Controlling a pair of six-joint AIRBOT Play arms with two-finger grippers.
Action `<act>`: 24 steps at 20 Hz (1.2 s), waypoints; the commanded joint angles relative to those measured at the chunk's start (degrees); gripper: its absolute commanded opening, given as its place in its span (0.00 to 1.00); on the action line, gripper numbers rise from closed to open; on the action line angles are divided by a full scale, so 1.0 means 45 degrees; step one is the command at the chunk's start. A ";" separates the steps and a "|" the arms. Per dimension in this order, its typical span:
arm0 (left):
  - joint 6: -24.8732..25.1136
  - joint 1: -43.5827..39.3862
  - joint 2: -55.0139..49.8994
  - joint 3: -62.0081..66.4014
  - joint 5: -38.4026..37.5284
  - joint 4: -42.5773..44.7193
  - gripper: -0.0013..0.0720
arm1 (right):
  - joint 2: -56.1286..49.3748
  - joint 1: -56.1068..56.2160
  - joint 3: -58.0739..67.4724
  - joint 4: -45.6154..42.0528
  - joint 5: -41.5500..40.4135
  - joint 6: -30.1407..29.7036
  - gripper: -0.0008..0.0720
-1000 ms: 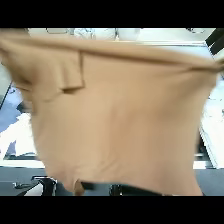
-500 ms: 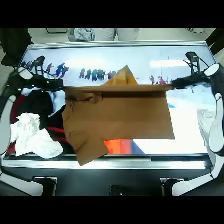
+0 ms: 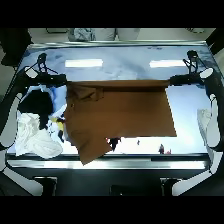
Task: Fold the shirts.
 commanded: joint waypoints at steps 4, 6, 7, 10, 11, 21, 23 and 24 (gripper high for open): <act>-0.0228 -0.0248 -0.0019 -0.0427 -0.6130 0.1156 0.05 | -0.0097 -0.0010 0.0000 -0.3181 0.3983 0.0039 0.08; -0.0656 -0.0301 -0.0019 -0.0918 -0.6630 0.1574 0.05 | -0.0306 0.0005 0.0000 -0.3152 0.4813 0.0039 0.08; -0.0792 -0.0296 -0.0024 -0.1200 -0.6654 0.1569 0.05 | -0.0423 0.0005 0.0000 -0.3157 0.5071 0.0044 0.08; -0.1069 -0.0413 -0.0024 -0.1535 -0.6659 0.1175 0.05 | -0.0622 0.0005 0.0000 -0.3104 0.5542 0.0044 0.08; -0.1073 -0.0520 -0.0024 -0.1535 -0.6654 0.1078 0.05 | -0.0631 0.0005 0.0000 -0.3060 0.5571 0.0121 0.08; -0.1292 0.0491 0.2754 -0.2637 -0.7990 0.0889 0.90 | 0.1010 -0.1943 0.1161 -0.3181 1.0788 0.0476 0.78; -0.1010 0.0389 0.4600 -0.5877 -0.6892 0.0675 0.90 | 0.1744 -0.2327 -0.0083 -0.3245 1.0885 0.0520 0.78; -0.0801 0.0330 0.5697 -0.8009 -0.6023 0.0291 0.90 | 0.2176 -0.2322 -0.0913 -0.3565 1.0637 0.0442 0.78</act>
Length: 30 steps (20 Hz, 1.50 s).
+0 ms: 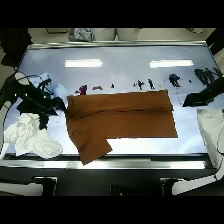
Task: Fold the shirts.
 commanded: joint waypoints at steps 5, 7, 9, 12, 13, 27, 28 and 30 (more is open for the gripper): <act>0.1734 -0.0010 0.6149 -1.1322 0.4527 -0.3468 0.90 | 0.2259 -0.0452 -0.4284 -0.0199 0.0092 -0.0253 0.78; 0.2127 -0.0291 0.6285 -1.2439 0.5124 -0.4405 0.90 | 0.2317 -0.0452 -0.4299 -0.0185 0.0117 -0.0248 0.78; 0.2210 -0.0903 0.6188 -1.2677 0.5843 -0.4765 0.90 | 0.2341 -0.0452 -0.4299 -0.0199 0.0102 -0.0282 0.78; 0.1651 -0.1889 0.6183 -1.2677 0.7422 -0.5061 0.87 | 0.2341 -0.0452 -0.4299 -0.0204 -0.0165 -0.0379 0.78; 0.1438 -0.2132 0.6183 -1.2677 0.7844 -0.5090 0.82 | 0.2341 -0.0452 -0.4299 -0.0209 -0.0257 -0.0398 0.78; 0.1146 -0.2929 0.6271 -1.2638 0.8252 -0.5085 0.05 | 0.1957 -0.0452 -0.8349 0.0194 -0.2885 -0.0520 0.85; 0.1200 -0.2934 0.6266 -1.2638 0.8247 -0.5085 0.05 | 0.1787 -0.0452 -0.8349 0.0262 -0.3002 -0.0384 0.83; 0.1209 -0.2929 0.6266 -1.2638 0.8252 -0.5085 0.05 | 0.1462 -0.0452 -0.8349 0.1030 -0.3390 -0.0374 0.75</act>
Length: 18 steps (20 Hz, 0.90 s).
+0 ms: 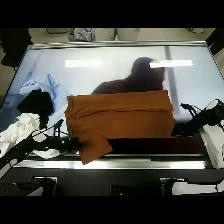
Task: Fold the shirts.
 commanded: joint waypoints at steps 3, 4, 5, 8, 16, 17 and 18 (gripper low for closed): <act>0.0282 -0.0005 0.0010 0.0015 0.0034 -0.0010 0.05 | -0.0515 0.0029 -0.0170 0.1608 -0.1734 0.0403 0.21; 0.0471 0.0005 0.0010 0.0039 0.0029 0.0000 0.05 | -0.0510 0.0029 -0.0160 0.1608 -0.1651 0.0656 0.08; 0.0481 0.0049 0.0015 0.0126 0.0019 0.0024 0.05 | -0.0457 0.0029 -0.0160 0.1608 -0.1511 0.0418 0.07; 0.0743 0.0044 0.0505 0.1156 -0.0262 0.0155 0.05 | 0.0277 0.0029 -0.0049 0.1239 -0.1501 -0.0432 0.07; -0.0879 0.1797 -0.0670 0.6713 -0.0413 0.3162 0.05 | -0.0631 0.2390 0.5416 -0.0165 -0.3949 0.0525 0.07; -0.0427 0.1996 -0.1525 0.7461 -0.0432 0.2982 0.05 | -0.1394 0.2793 0.6426 -0.0476 -0.3988 0.0763 0.07; -0.0126 0.2103 -0.2453 0.8238 -0.0515 0.2671 0.05 | -0.2118 0.3094 0.7300 -0.0651 -0.4022 0.0884 0.07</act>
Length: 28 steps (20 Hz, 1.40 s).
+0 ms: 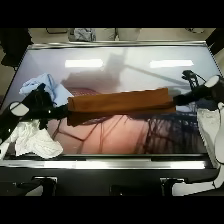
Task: Fold the shirts.
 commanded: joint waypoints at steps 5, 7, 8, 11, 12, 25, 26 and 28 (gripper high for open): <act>0.0393 0.0612 -0.6562 0.5459 -0.1467 -0.0262 0.05 | -0.4172 0.1661 0.4614 -0.0918 -0.1622 0.2011 0.08; 0.0389 0.0612 -0.7786 0.6052 -0.2142 -0.0257 0.05 | -0.4663 0.1661 0.4614 -0.0447 -0.1768 0.2006 0.08; 0.0384 0.0612 -0.8102 0.6154 -0.2336 -0.0272 0.05 | -0.4775 0.1661 0.4614 -0.0350 -0.1768 0.2006 0.08; 0.0393 0.0748 -0.8072 0.6222 -0.2584 -0.0340 0.62 | -0.4541 0.1462 0.4925 0.0092 -0.1297 0.1588 0.76; 0.0408 0.0908 -0.7839 0.6353 -0.2929 -0.0335 0.87 | -0.4396 0.1209 0.5144 0.0160 -0.0971 0.1107 0.94; 0.0631 -0.0306 -0.2667 0.6625 -0.2837 -0.0345 0.85 | -0.6669 -0.0568 0.5221 0.5105 0.2166 0.1146 0.29; 0.0631 -0.0607 -0.2676 0.6625 -0.2827 -0.0345 0.84 | -0.6567 -0.0466 0.5221 0.5382 0.2103 0.1234 0.08; 0.0486 -0.1253 -0.2885 0.6615 -0.2448 -0.0345 0.80 | -0.6037 -0.0408 0.5221 0.6130 0.2079 0.0899 0.07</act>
